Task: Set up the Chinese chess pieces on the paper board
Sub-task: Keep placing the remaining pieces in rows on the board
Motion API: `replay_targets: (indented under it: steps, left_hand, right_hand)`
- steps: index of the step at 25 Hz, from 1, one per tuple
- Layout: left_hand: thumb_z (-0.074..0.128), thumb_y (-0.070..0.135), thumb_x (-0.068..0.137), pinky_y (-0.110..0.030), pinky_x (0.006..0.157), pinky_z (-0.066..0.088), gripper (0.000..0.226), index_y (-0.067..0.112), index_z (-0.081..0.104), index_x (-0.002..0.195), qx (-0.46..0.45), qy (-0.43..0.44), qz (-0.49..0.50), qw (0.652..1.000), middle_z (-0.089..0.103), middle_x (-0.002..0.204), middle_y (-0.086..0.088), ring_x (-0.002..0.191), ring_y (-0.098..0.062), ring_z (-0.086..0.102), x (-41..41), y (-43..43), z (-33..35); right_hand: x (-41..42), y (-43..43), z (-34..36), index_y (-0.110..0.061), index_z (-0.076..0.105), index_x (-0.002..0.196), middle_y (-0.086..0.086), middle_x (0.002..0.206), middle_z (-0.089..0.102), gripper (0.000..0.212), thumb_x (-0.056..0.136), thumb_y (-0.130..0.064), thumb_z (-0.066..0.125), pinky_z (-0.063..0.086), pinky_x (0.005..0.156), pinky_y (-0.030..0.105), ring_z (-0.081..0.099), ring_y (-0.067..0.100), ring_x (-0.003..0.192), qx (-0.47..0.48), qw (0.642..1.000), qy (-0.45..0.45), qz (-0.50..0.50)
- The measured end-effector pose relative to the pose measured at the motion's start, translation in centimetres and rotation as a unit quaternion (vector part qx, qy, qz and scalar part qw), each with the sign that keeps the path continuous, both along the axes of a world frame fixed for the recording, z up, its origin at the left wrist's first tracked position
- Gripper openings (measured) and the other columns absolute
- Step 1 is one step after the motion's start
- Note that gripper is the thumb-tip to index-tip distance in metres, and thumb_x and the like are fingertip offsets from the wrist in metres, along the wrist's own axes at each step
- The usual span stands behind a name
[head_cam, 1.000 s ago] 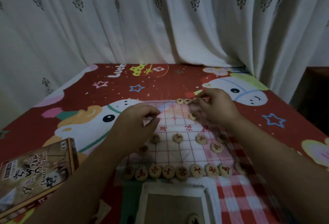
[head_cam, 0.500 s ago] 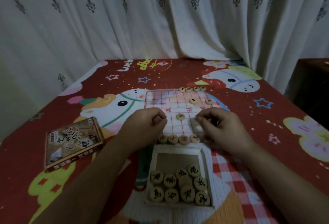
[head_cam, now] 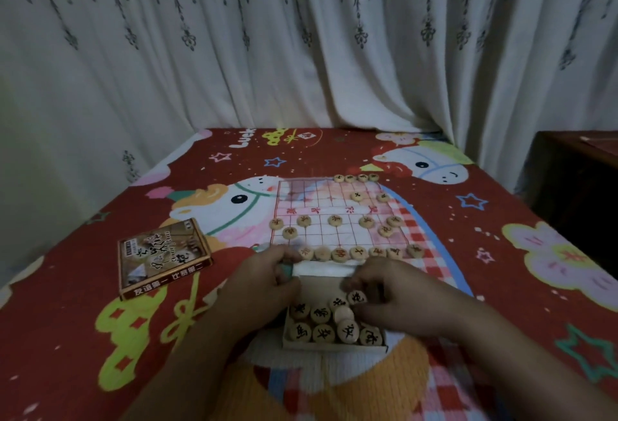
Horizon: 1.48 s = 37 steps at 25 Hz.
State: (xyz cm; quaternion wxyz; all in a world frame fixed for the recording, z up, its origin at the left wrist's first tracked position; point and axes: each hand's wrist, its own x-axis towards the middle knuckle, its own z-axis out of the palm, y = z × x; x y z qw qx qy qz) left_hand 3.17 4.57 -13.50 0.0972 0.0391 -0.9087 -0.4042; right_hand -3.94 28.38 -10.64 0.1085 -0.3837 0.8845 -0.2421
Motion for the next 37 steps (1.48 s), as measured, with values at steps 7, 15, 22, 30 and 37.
replay_targets:
  steps: [7,15,22,30,37]
  left_hand:
    - [0.063,0.009,0.083,-0.030,0.052,0.044,0.029,0.032,0.067,0.100,0.057,-0.003,-0.022,0.998,0.055,0.059,0.000,0.052,-0.012,0.049,0.4,-0.1,-0.1]
    - [0.061,0.013,0.090,-0.025,0.051,0.048,0.019,0.029,0.068,0.097,0.047,0.031,-0.030,0.998,0.065,0.065,0.006,0.052,-0.006,0.056,0.2,-0.1,-0.2]
    - [0.058,0.023,0.091,-0.026,0.050,0.045,0.011,0.028,0.068,0.095,-0.056,0.099,0.007,0.994,0.059,0.060,0.005,0.050,-0.003,0.052,-3.5,-0.8,1.9]
    - [0.047,0.011,0.094,-0.022,0.084,0.046,0.031,0.016,0.065,0.119,0.061,0.083,0.181,0.978,0.065,0.114,0.002,0.100,-0.011,0.061,-10.6,-4.8,1.0]
    - [0.039,0.007,0.097,-0.040,0.106,0.043,0.042,0.019,0.053,0.135,0.083,0.043,0.184,0.978,0.055,0.136,0.002,0.124,-0.016,0.051,-11.3,-5.6,-0.2]
  right_hand:
    - [1.1,-1.4,-0.1,-0.031,0.065,0.108,-0.013,0.106,0.055,0.028,0.081,-0.028,0.069,0.052,0.077,0.021,0.058,0.002,0.092,0.001,0.997,0.006,-0.075]
    - [0.7,-0.8,-0.2,-0.035,0.067,0.101,-0.011,0.098,0.069,0.021,0.081,-0.036,0.073,0.059,0.069,0.029,0.067,0.004,0.076,-0.090,0.989,-0.033,-0.113]
    - [-2.7,-2.6,0.0,-0.033,0.066,0.099,-0.010,0.096,0.064,0.023,0.083,-0.020,0.076,0.050,0.067,0.019,0.063,0.000,0.078,-0.223,0.966,-0.039,-0.127]
    - [-11.2,-10.4,1.3,-0.022,0.068,0.111,-0.011,0.099,0.061,0.024,0.087,-0.020,0.072,0.044,0.066,0.009,0.058,-0.001,0.082,-0.195,0.971,0.045,-0.133]
    - [-17.7,-17.9,0.6,-0.014,0.068,0.110,0.003,0.104,0.069,0.025,0.086,-0.018,0.073,0.054,0.069,0.030,0.065,0.017,0.089,-0.109,0.985,0.068,-0.117]
